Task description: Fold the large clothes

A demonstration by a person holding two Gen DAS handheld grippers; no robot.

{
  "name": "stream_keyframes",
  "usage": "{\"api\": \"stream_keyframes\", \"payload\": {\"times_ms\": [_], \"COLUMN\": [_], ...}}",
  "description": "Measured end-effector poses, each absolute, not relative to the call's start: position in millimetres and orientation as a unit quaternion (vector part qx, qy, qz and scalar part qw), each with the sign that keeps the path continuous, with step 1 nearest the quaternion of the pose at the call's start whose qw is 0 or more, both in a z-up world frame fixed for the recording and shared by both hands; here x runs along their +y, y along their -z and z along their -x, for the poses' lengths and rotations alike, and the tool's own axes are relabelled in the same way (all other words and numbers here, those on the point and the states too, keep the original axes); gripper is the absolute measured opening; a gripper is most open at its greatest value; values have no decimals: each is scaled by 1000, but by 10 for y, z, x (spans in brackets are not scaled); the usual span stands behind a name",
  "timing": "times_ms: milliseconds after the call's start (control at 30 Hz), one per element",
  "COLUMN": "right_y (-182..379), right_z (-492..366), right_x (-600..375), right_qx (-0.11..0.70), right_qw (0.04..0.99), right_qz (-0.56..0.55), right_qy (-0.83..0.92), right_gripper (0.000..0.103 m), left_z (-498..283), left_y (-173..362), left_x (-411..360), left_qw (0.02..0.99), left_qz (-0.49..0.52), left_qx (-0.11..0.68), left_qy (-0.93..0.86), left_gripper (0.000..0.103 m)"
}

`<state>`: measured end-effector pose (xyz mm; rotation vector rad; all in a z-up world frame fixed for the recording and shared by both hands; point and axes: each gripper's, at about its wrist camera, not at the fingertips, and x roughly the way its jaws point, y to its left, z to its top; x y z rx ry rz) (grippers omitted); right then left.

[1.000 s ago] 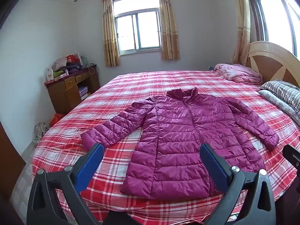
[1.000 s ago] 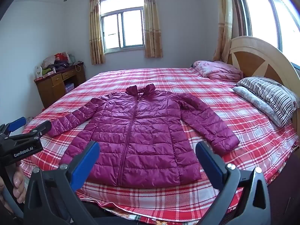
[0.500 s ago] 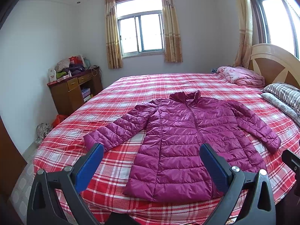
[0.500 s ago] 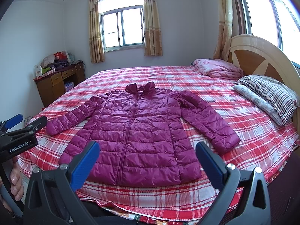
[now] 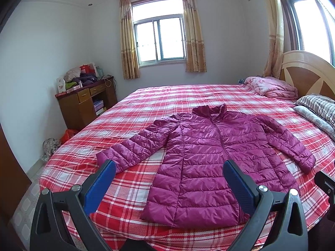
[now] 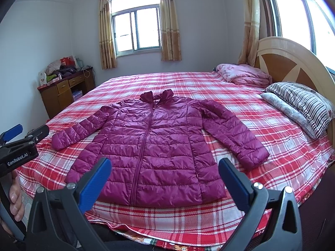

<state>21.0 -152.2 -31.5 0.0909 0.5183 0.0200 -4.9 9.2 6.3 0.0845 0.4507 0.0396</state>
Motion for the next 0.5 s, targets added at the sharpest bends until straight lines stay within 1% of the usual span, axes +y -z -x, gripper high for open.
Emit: {"api": "stream_keyframes", "payload": {"times_ms": [500], "right_y": [343], "right_z": [-217], "right_x": [-1520], "right_qx": [259], "right_qw": [965], "right_qz": [-48], "right_qy": [-11], "right_gripper": [103], "left_z": [50], "left_y": [-79], "left_x": [116], "left_qw": [975], "left_qz": [-38], "left_qx": [217], "left_qy": [-24], "left_gripper": [102]}}
